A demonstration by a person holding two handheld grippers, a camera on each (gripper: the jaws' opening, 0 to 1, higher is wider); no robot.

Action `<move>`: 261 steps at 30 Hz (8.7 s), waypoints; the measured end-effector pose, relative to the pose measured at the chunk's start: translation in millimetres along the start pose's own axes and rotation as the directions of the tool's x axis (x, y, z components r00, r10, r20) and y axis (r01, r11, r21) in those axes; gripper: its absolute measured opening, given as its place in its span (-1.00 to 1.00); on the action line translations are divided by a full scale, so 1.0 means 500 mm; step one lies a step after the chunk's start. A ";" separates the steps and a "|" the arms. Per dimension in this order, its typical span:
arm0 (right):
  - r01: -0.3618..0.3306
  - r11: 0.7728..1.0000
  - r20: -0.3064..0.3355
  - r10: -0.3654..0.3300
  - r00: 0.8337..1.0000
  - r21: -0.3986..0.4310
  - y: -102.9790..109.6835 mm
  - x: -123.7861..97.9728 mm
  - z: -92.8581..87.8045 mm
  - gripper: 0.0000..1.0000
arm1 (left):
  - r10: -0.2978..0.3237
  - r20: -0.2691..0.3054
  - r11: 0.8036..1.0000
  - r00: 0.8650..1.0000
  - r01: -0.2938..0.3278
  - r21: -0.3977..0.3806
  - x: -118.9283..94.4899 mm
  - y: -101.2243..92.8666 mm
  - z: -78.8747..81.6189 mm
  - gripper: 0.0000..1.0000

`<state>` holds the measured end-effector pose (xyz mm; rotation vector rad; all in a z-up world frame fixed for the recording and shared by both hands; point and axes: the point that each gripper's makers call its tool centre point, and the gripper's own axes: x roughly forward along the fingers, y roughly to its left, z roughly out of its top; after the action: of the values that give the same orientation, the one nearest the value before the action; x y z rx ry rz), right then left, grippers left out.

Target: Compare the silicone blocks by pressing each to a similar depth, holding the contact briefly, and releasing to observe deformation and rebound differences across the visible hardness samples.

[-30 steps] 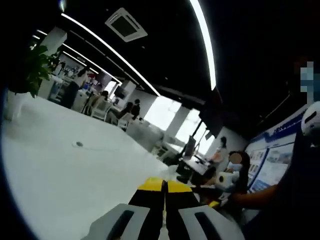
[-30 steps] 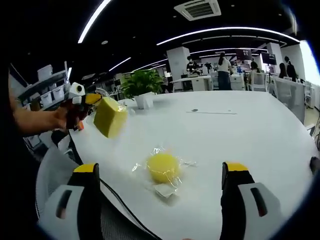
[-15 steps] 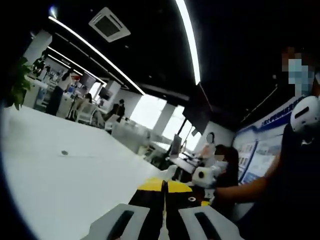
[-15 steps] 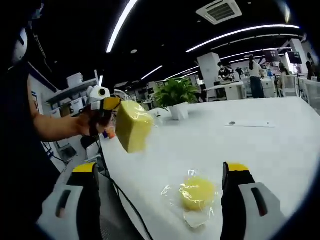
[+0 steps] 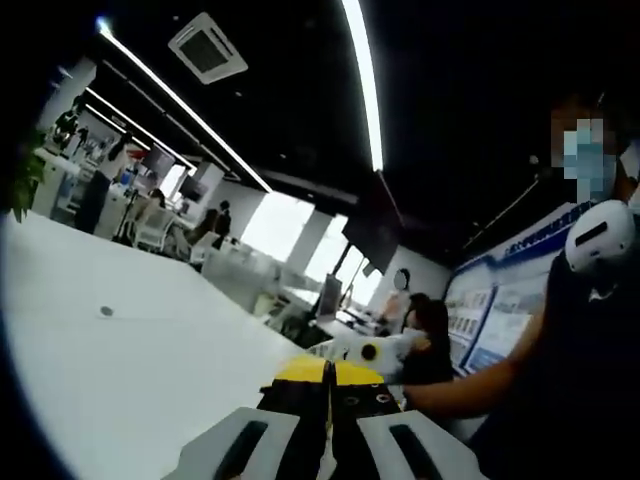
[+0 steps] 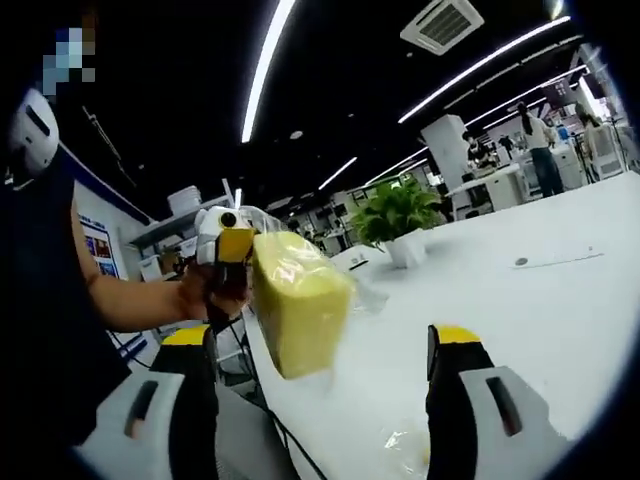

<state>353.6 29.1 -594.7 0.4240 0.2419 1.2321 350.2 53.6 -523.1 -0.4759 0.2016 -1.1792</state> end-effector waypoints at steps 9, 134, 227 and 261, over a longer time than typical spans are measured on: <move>-0.038 0.997 0.000 0.038 0.999 -0.073 0.024 0.017 0.005 0.33 | -0.047 0.025 0.999 0.999 0.047 -0.008 0.007 -0.028 0.017 -1.00; -0.101 0.992 -0.154 0.089 0.984 -0.072 0.084 0.000 0.024 -0.97 | 0.082 -0.013 0.984 0.997 -0.079 0.160 -0.043 -0.004 -0.017 -1.00; 0.039 0.997 -0.074 -0.044 0.996 -0.062 0.017 0.002 0.000 0.03 | 0.075 0.024 0.997 0.997 -0.075 -0.006 -0.034 -0.015 0.020 -1.00; 0.383 0.896 -0.031 -0.399 0.916 -0.224 -0.117 -0.157 0.018 0.93 | 0.202 0.124 0.976 0.972 -0.188 -0.110 -0.072 0.056 0.040 -1.00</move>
<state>382.0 -62.5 -616.3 0.1298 0.2435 0.8645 368.1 100.3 -521.6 -0.6055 0.1858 -0.9441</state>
